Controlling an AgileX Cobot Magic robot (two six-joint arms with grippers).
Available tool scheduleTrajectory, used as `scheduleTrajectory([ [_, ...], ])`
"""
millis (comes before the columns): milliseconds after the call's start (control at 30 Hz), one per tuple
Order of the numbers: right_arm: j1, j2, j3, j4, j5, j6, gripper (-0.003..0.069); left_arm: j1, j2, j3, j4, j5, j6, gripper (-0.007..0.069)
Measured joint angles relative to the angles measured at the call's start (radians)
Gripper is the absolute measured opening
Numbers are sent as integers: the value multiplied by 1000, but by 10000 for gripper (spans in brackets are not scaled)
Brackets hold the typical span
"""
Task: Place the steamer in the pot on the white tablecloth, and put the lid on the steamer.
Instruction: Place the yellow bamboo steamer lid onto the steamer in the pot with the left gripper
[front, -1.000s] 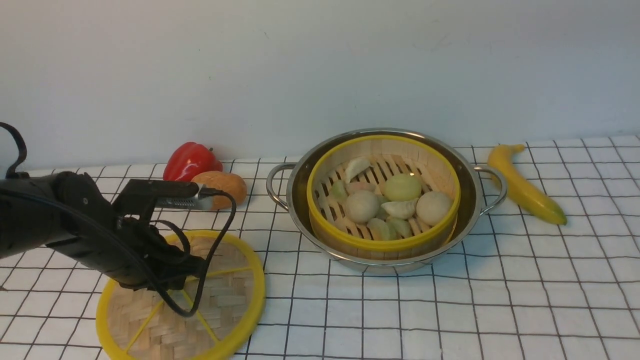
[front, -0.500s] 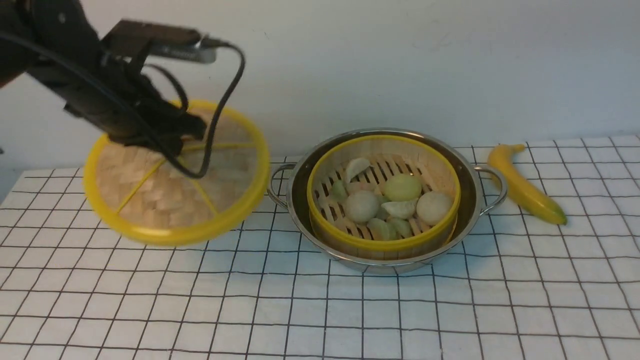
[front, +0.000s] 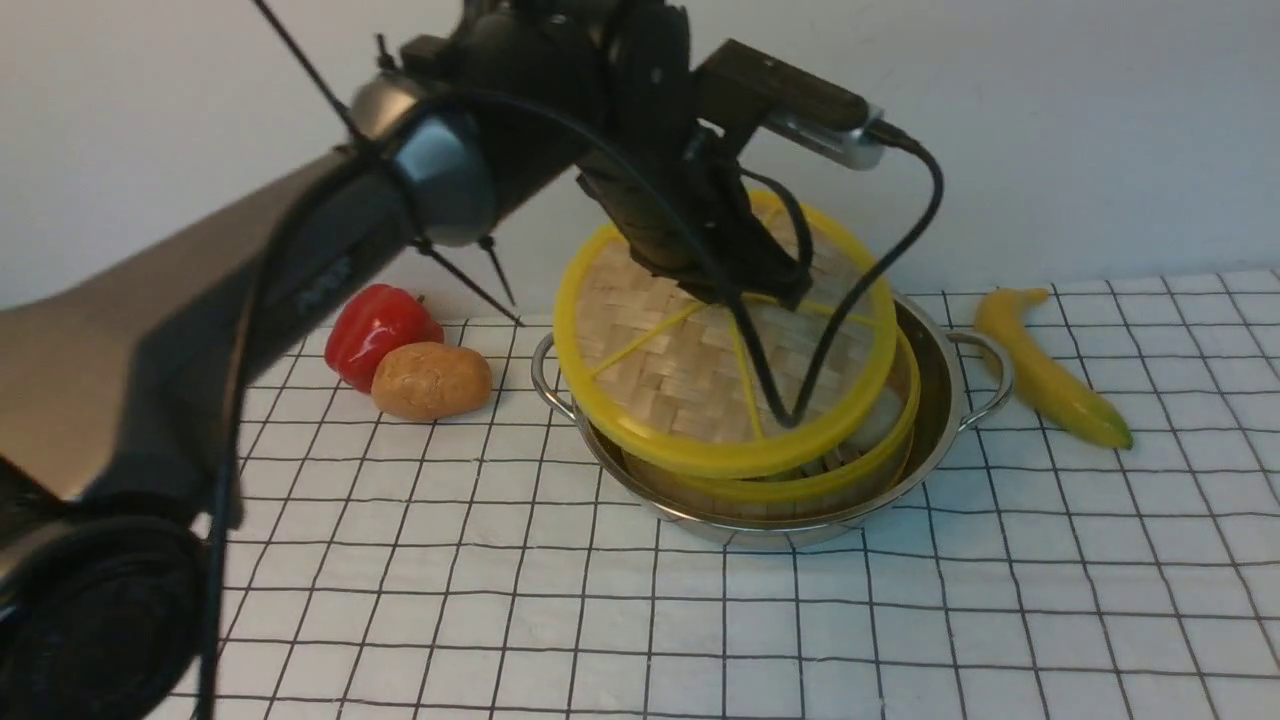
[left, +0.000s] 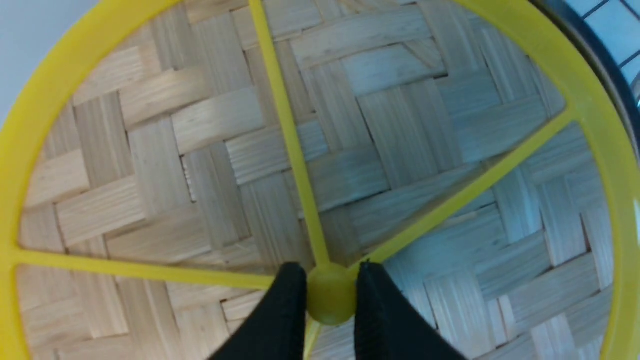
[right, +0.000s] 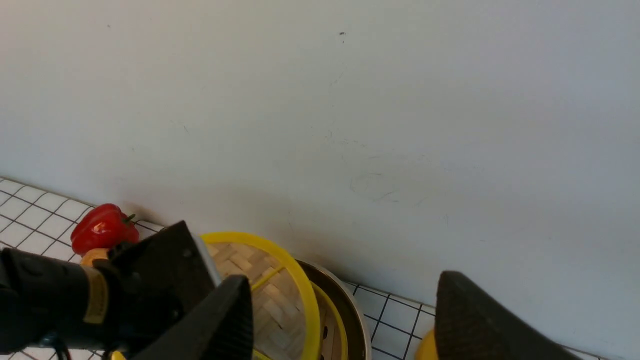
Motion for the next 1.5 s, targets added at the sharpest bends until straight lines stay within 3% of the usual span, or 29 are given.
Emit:
scheduleTrajectory([
  [1500, 0, 0, 0, 1, 0, -1, 482, -6, 149, -64, -9, -91, 0, 113],
])
